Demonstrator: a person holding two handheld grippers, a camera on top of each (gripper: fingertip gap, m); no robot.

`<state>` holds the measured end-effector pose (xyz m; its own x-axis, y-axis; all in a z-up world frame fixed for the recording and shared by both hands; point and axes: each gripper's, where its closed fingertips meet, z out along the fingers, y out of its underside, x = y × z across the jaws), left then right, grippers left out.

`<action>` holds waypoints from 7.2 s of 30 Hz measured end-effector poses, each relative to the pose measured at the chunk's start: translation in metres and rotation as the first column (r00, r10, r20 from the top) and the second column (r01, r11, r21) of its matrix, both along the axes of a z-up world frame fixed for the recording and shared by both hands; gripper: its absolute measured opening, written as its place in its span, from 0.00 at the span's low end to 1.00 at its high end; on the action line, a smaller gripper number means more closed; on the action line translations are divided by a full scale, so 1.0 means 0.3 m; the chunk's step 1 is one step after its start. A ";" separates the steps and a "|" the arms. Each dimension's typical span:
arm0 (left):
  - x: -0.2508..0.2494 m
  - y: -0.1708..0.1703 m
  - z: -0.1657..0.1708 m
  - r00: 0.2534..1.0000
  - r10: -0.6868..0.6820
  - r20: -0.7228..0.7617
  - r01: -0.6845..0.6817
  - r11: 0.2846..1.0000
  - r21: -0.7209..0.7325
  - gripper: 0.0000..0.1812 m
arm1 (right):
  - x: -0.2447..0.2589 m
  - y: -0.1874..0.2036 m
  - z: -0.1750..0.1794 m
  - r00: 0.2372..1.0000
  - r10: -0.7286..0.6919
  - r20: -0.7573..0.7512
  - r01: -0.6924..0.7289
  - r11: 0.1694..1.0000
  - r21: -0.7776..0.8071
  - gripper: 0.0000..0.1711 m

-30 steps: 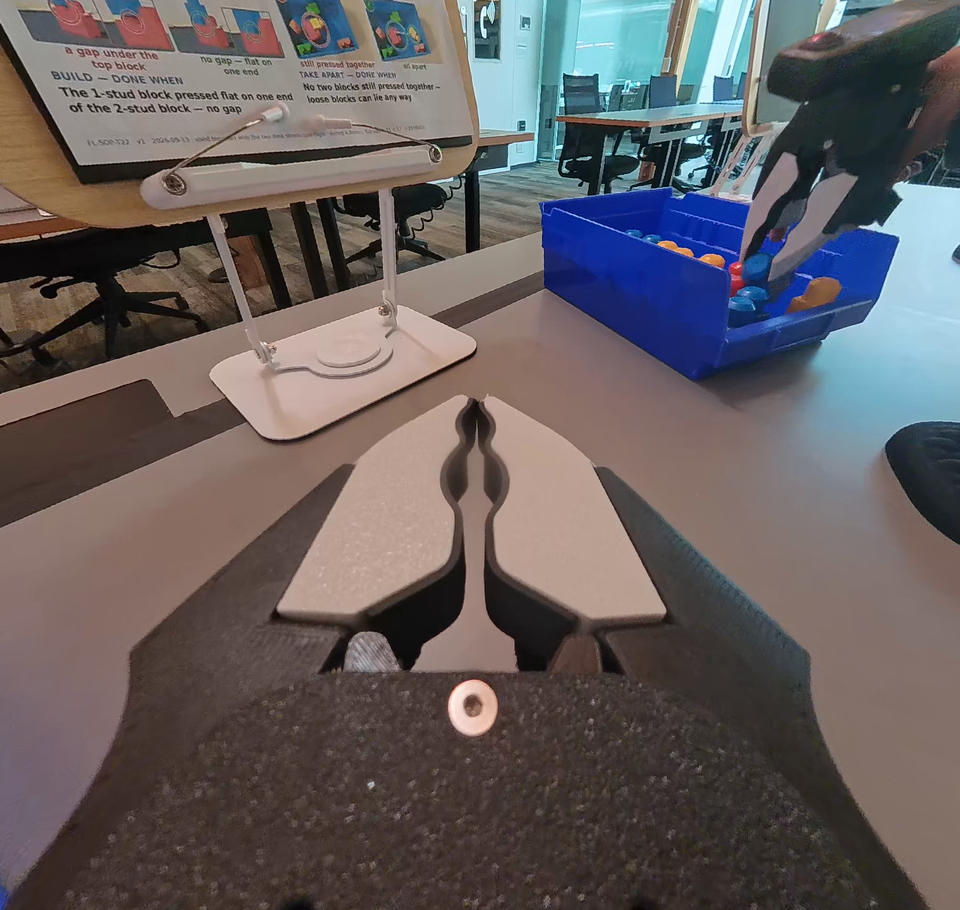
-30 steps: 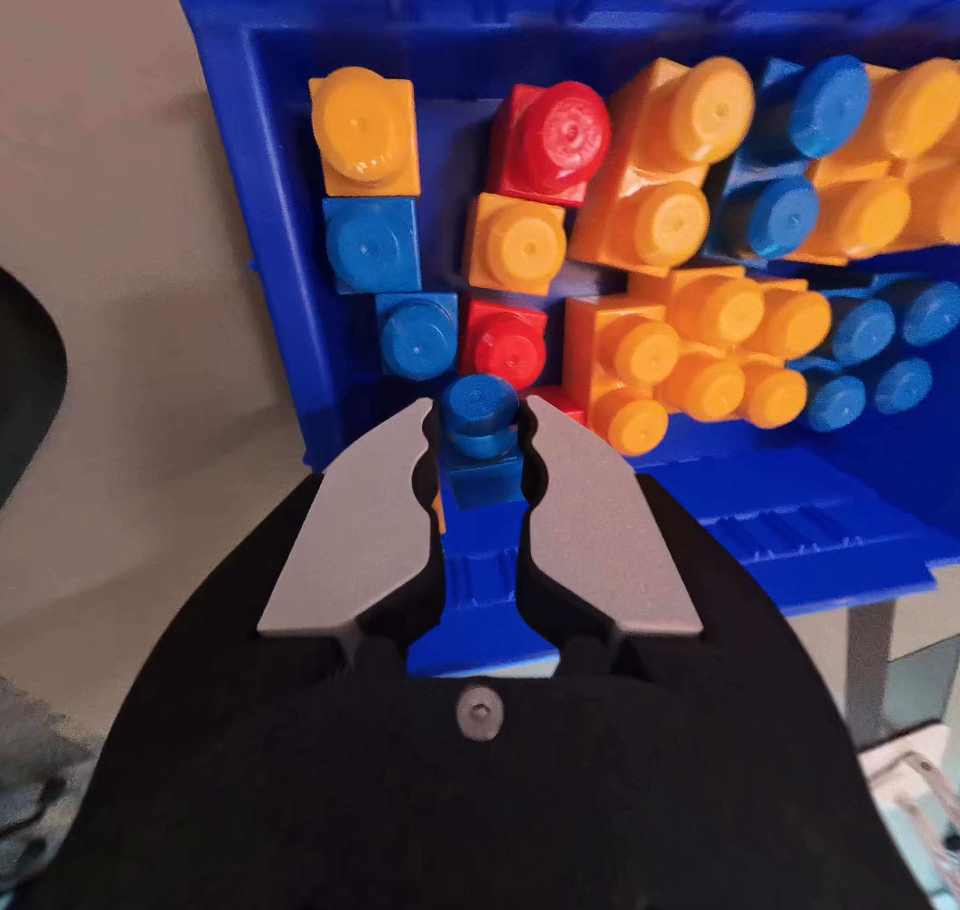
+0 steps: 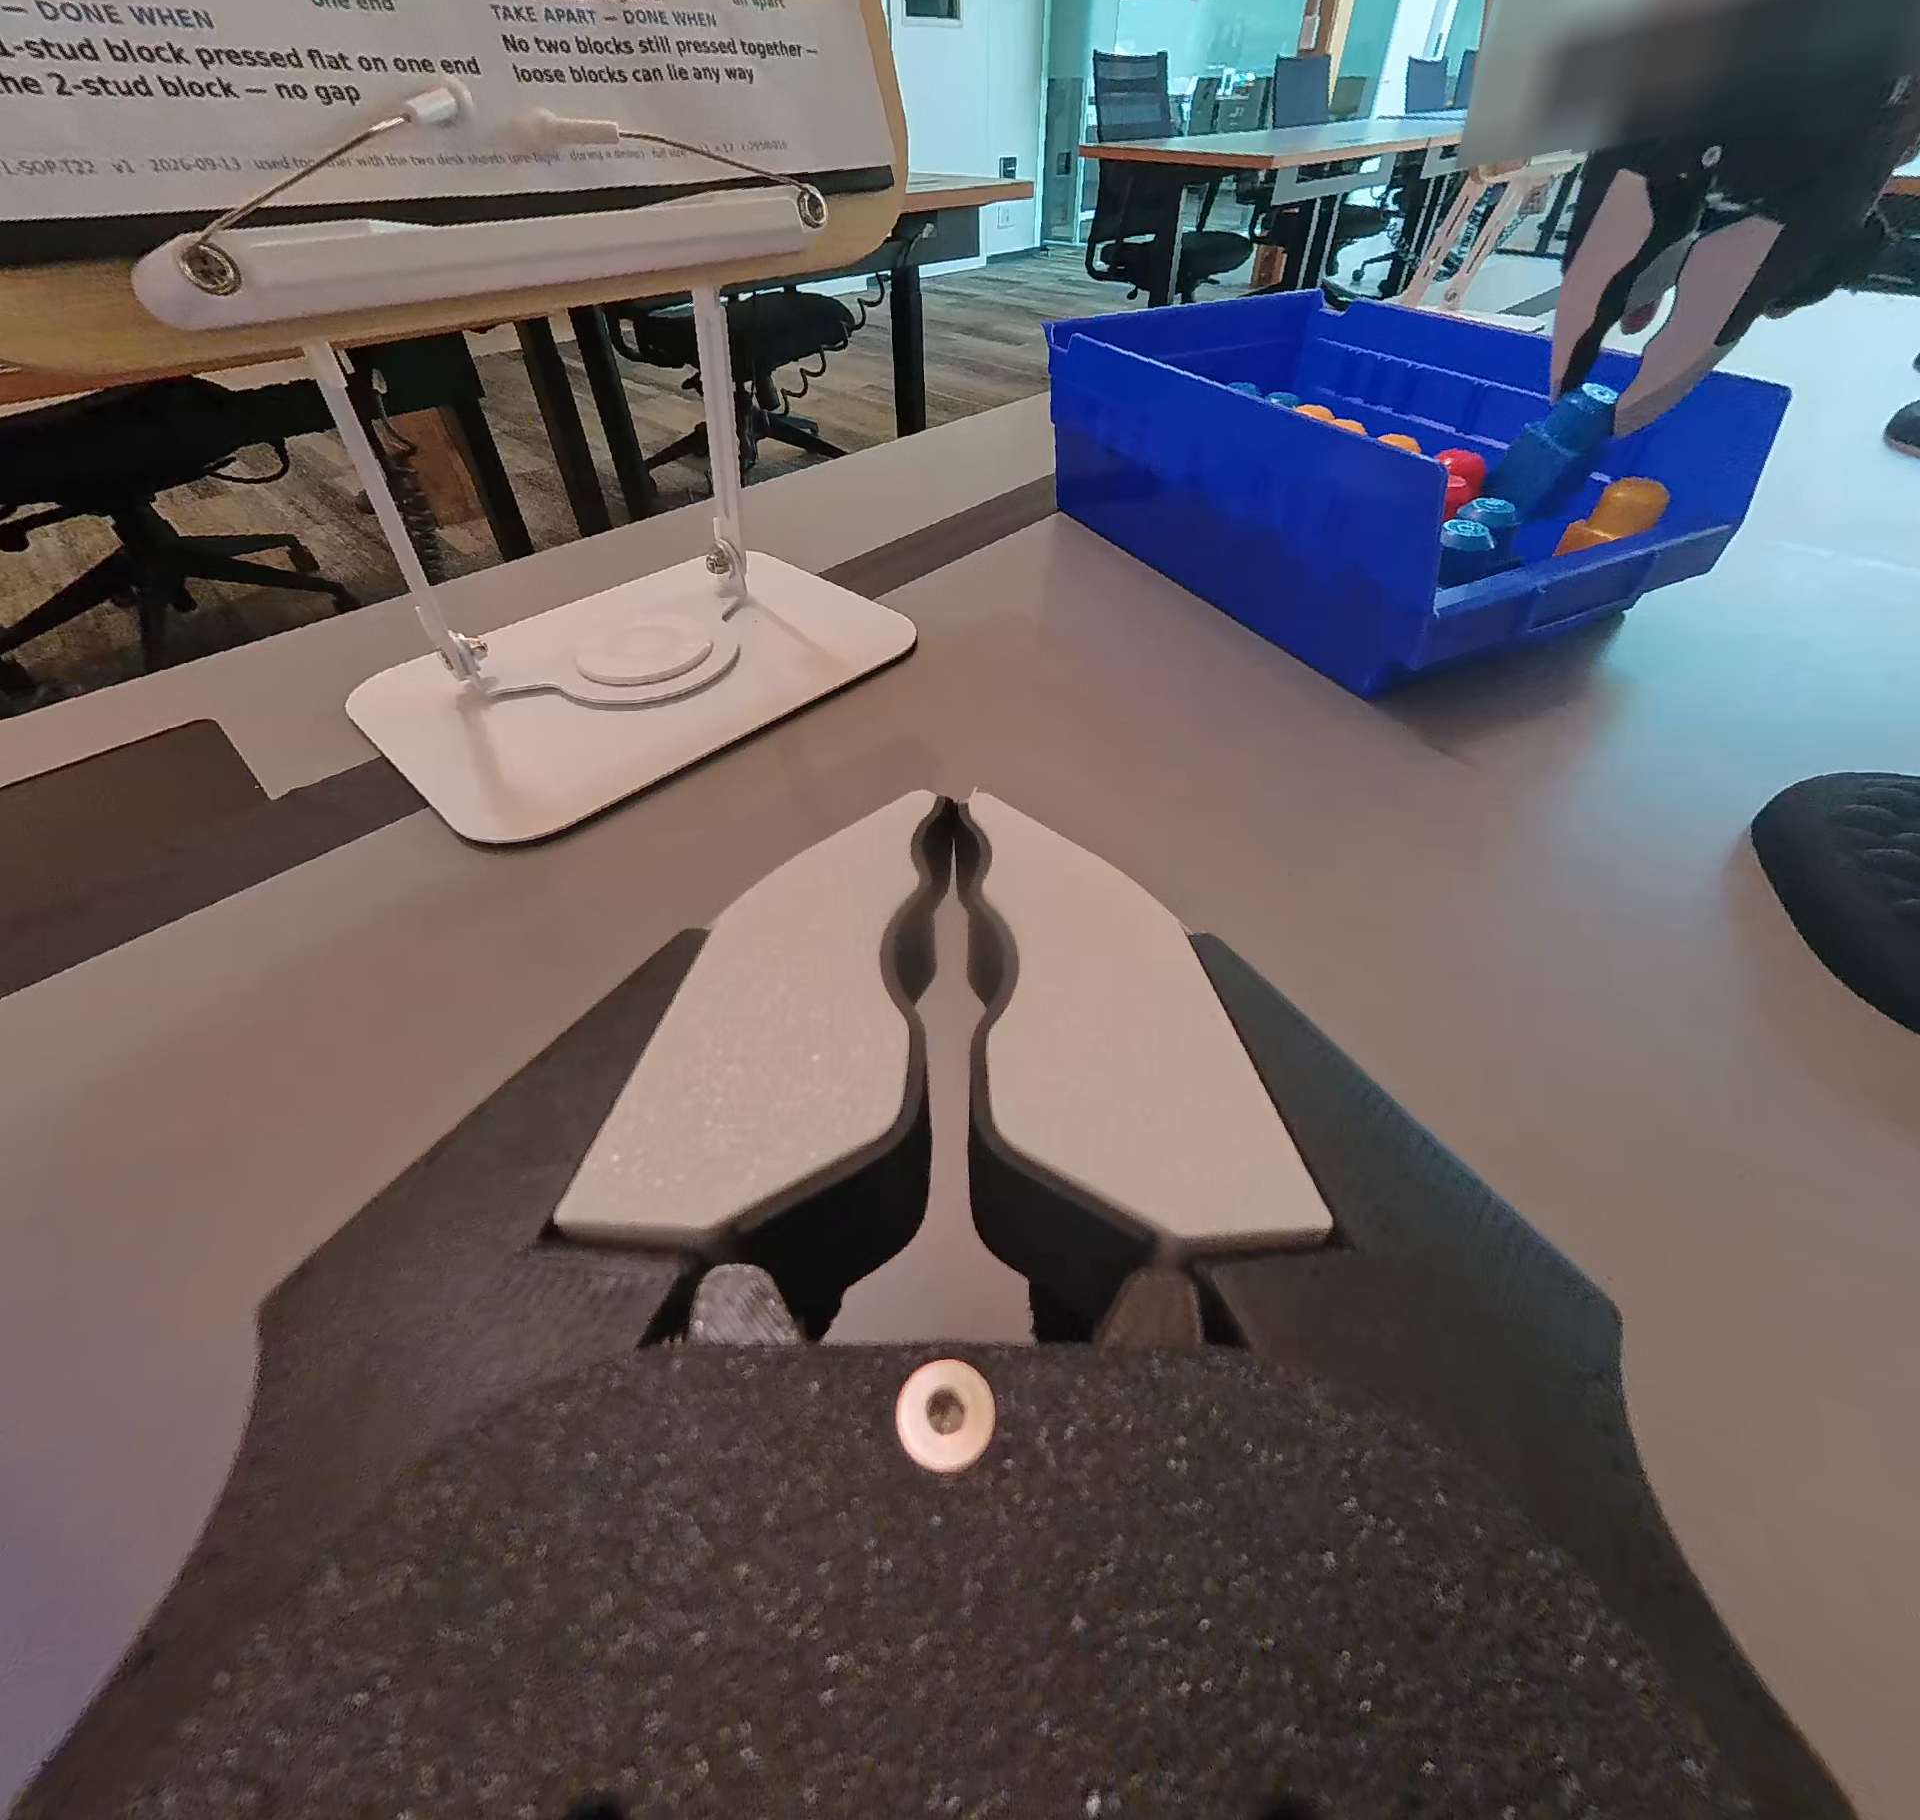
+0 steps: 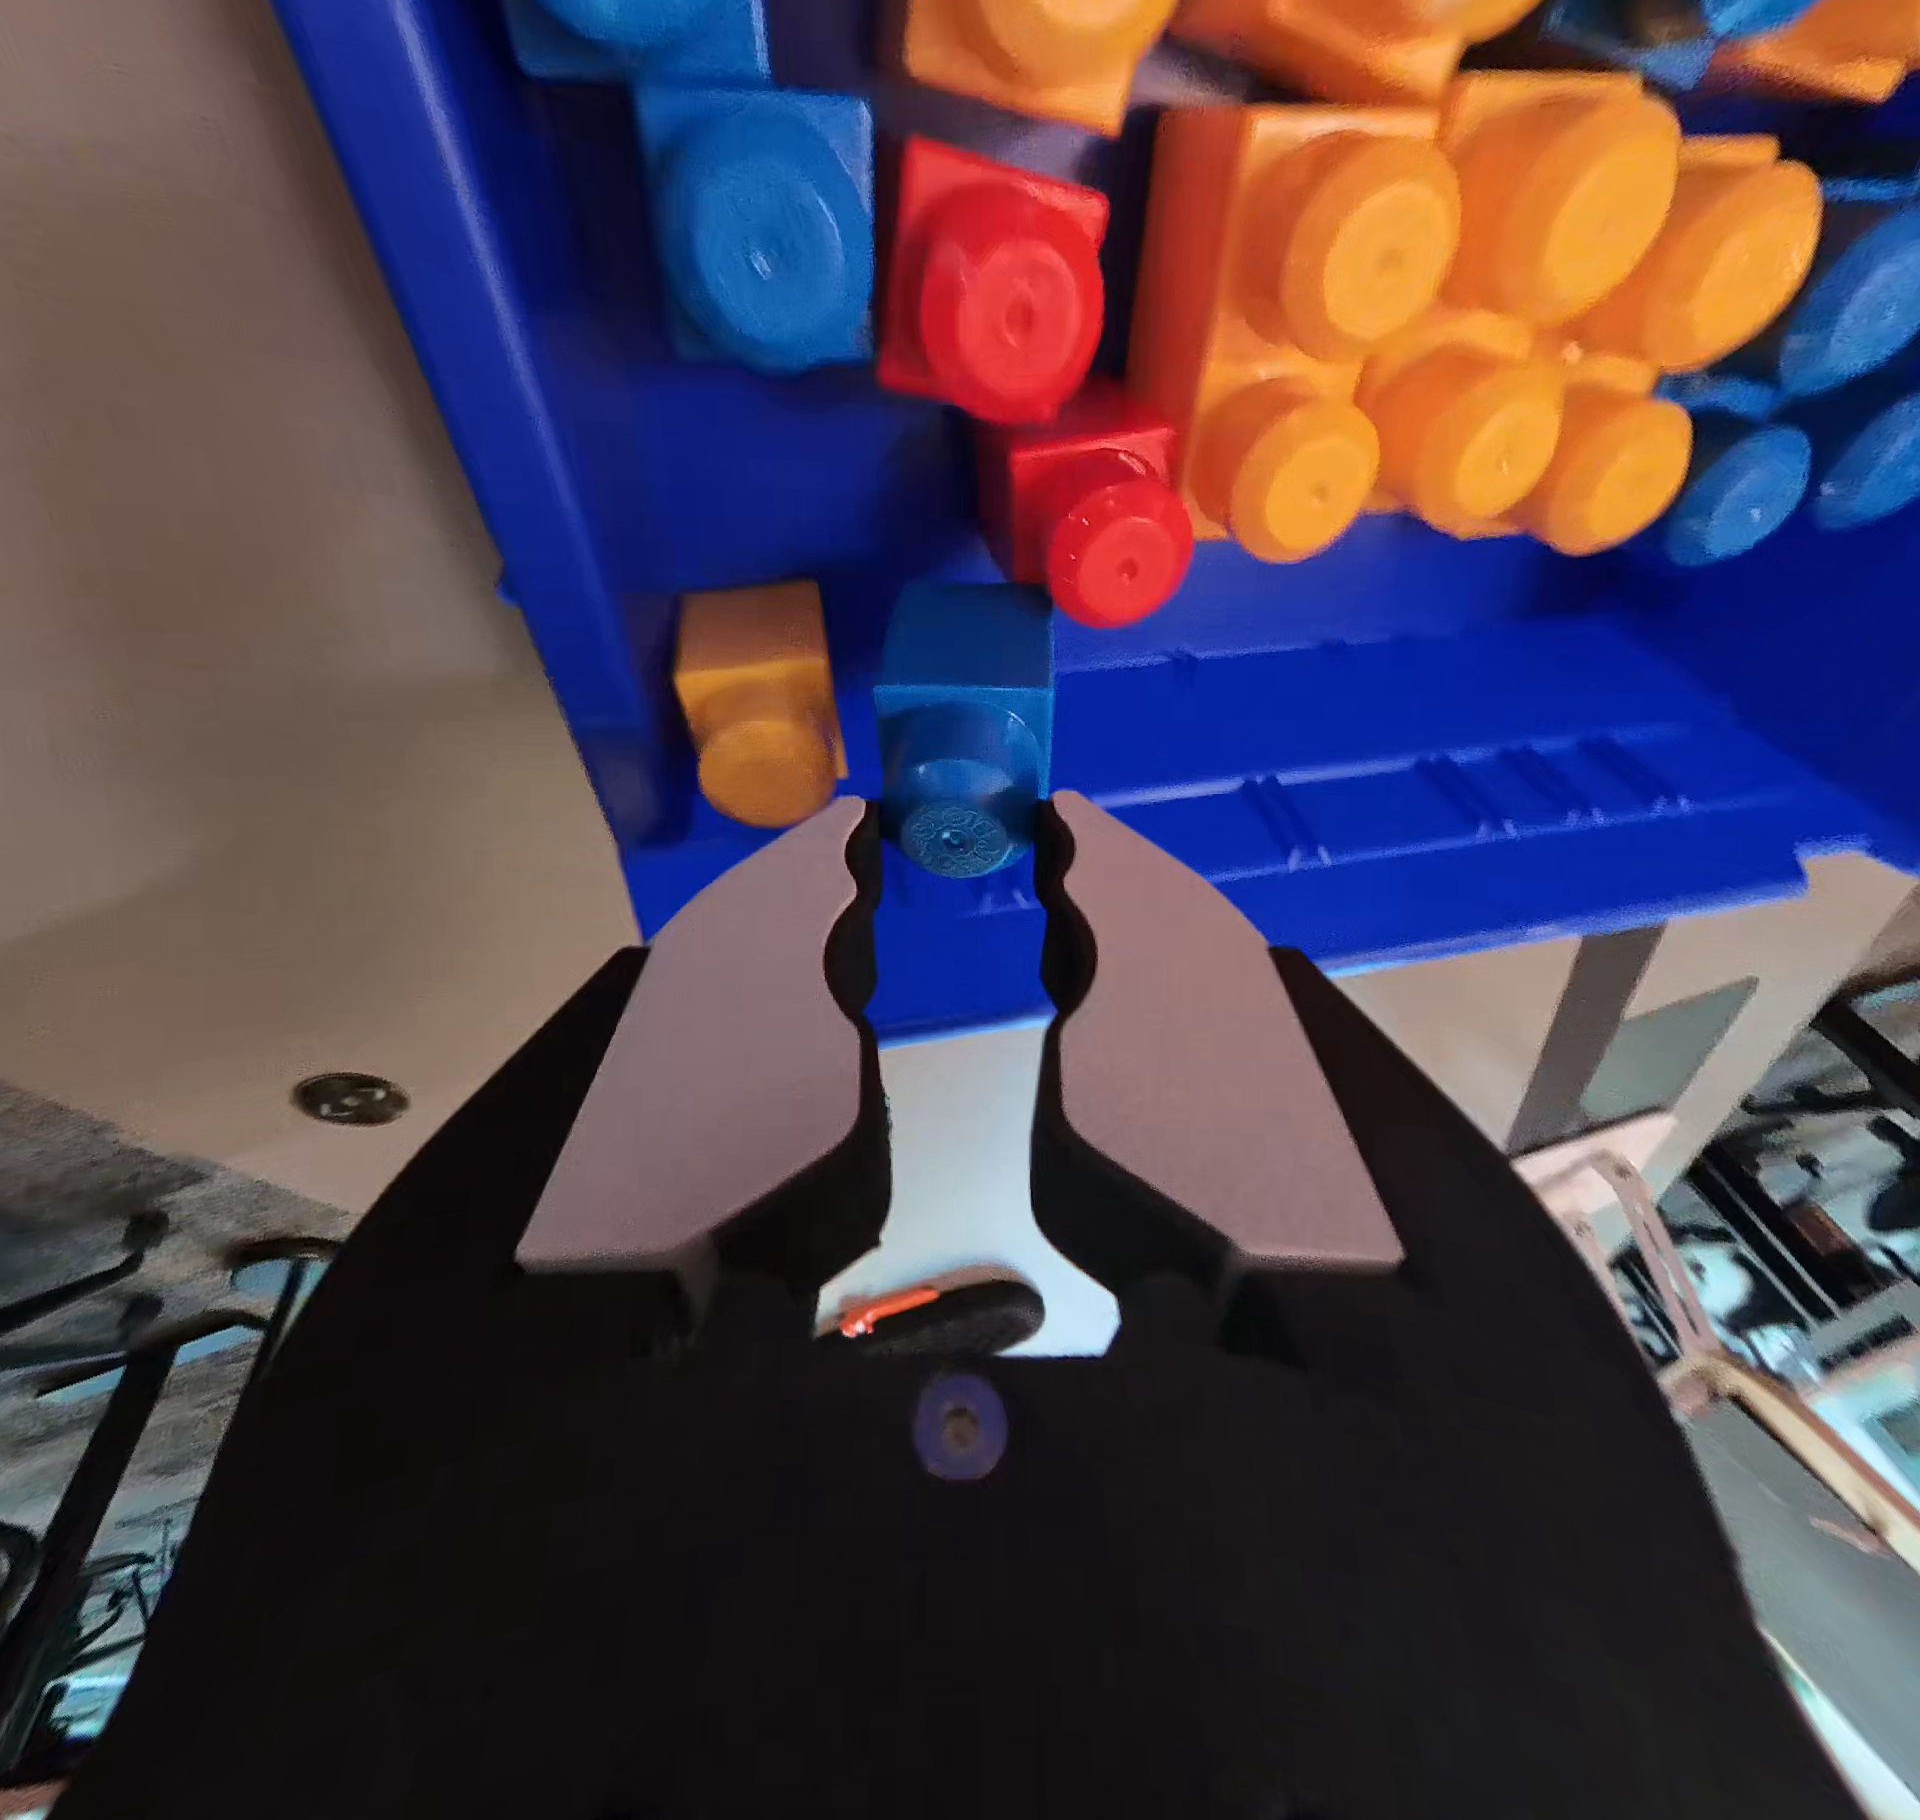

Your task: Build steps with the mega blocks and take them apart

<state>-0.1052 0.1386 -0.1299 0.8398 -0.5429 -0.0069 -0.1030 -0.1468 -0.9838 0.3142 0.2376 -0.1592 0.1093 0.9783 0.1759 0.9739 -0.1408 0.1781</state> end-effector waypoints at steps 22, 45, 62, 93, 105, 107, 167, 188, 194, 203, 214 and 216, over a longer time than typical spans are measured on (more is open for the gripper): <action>0.012 -0.004 -0.011 1.000 -0.030 -0.007 0.030 0.999 -0.017 0.00 | -0.086 0.001 -0.104 0.999 -0.022 -0.039 0.017 0.991 -0.129 0.16; 0.006 -0.002 -0.008 0.999 -0.018 -0.028 0.018 1.000 0.000 0.00 | -0.939 -0.041 0.393 0.144 0.258 -0.955 0.345 0.892 0.293 0.17; -0.086 -0.050 0.242 0.994 0.107 -0.002 -0.100 0.940 0.325 0.00 | -1.035 -0.055 0.232 0.022 0.256 -0.966 0.486 0.842 0.234 0.00; -1.349 0.173 -0.064 0.389 0.890 -0.237 -0.902 0.315 -0.296 0.36 | -1.061 -0.101 0.192 0.039 0.290 -0.956 0.387 0.878 0.282 0.00; -1.428 0.232 -0.119 0.389 0.847 -0.363 -0.907 0.282 -0.314 0.39 | -1.079 -0.117 0.176 0.045 0.295 -0.954 0.340 0.894 0.293 0.00; -1.429 0.249 -0.137 0.406 0.829 -0.384 -0.902 0.297 -0.314 0.39 | -1.086 -0.123 0.173 0.044 0.301 -0.953 0.325 0.897 0.298 0.00; -0.088 0.024 0.280 0.935 0.042 0.352 -0.079 0.993 0.092 0.20 | -1.178 -0.167 0.028 0.427 0.459 -0.779 0.240 0.774 0.587 0.22; 0.184 -0.032 -0.313 0.920 -0.284 -0.270 0.155 0.897 -0.415 0.21 | -1.124 -0.133 0.105 0.104 0.203 -0.974 0.348 0.910 0.227 0.22; 0.187 -0.038 -0.333 0.917 -0.304 -0.259 0.168 0.883 -0.439 0.28 | -1.135 -0.153 0.114 0.068 0.207 -0.976 0.315 0.924 0.218 0.22; 0.175 -0.022 -0.050 0.919 -0.328 0.218 0.374 0.901 -0.221 0.35 | -1.166 -0.277 0.219 -0.164 0.191 -0.968 0.121 0.978 0.172 0.22; 0.230 -0.152 0.125 0.743 -0.567 0.356 0.590 0.806 0.053 0.26 | -1.182 -0.484 0.276 -0.318 -0.142 -0.937 -0.345 0.938 -0.026 0.22; 0.241 -0.170 0.122 0.728 -0.592 0.347 0.616 0.786 0.050 0.20 | -1.189 -0.492 0.263 -0.305 -0.138 -0.942 -0.351 0.936 -0.023 0.22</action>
<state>-0.0329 0.0875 -0.0933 0.2789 -0.9251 0.2576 0.1318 -0.2288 -0.9645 -0.0424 0.0901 -0.0802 -0.2212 0.9577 -0.1843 -0.0900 -0.2083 -0.9739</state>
